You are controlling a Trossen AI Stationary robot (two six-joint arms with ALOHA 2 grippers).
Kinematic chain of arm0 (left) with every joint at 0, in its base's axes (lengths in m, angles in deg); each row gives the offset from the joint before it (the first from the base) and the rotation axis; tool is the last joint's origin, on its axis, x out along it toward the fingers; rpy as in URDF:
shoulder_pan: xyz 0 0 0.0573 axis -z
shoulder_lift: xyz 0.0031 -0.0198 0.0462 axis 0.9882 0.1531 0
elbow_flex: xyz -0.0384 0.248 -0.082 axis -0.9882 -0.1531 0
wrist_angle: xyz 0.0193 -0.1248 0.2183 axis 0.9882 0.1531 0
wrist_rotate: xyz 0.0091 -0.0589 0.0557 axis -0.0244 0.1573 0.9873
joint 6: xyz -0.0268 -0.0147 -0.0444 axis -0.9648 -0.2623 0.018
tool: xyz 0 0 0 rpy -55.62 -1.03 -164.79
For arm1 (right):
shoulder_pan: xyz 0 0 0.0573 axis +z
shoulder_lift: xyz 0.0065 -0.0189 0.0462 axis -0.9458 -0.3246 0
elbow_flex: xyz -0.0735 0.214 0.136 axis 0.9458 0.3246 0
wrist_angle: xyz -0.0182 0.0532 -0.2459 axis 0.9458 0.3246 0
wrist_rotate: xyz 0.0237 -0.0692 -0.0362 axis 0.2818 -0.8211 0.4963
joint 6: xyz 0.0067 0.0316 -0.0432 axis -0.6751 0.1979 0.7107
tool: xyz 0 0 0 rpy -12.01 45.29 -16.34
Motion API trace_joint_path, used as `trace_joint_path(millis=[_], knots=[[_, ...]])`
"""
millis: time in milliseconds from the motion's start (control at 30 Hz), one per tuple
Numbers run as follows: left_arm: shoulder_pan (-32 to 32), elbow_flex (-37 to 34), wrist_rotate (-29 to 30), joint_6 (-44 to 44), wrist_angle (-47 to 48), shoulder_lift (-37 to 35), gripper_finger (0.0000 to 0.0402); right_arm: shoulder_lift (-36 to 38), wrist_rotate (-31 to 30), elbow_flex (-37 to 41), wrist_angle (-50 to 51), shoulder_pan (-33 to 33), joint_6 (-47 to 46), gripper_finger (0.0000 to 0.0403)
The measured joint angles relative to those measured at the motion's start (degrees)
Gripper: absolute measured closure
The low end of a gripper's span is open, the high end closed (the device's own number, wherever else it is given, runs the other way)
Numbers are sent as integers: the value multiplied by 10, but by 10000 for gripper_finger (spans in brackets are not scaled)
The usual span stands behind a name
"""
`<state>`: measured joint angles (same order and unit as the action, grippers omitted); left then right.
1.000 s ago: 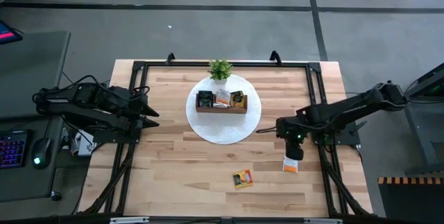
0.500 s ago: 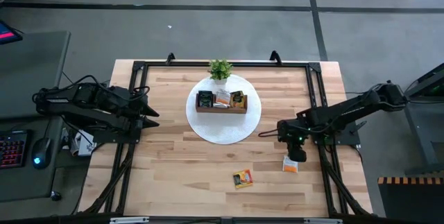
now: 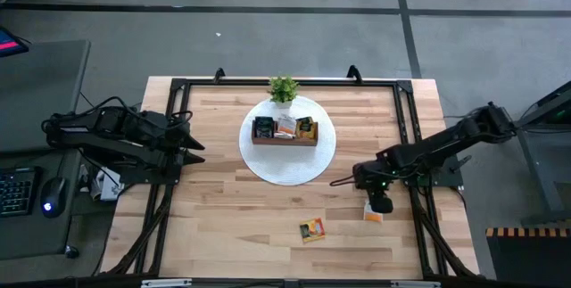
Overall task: Pick & Place Tea
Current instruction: Put the white orange tea bag into the middle section of the wooden organizer
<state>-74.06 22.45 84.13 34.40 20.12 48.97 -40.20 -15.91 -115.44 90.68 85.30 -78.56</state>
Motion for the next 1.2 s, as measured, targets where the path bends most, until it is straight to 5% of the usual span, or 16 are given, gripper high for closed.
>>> trace_joint_path(millis=[1200], knots=[[0,0,0,0,0,0,179,-57,-166,2,-60,98,-72,222]])
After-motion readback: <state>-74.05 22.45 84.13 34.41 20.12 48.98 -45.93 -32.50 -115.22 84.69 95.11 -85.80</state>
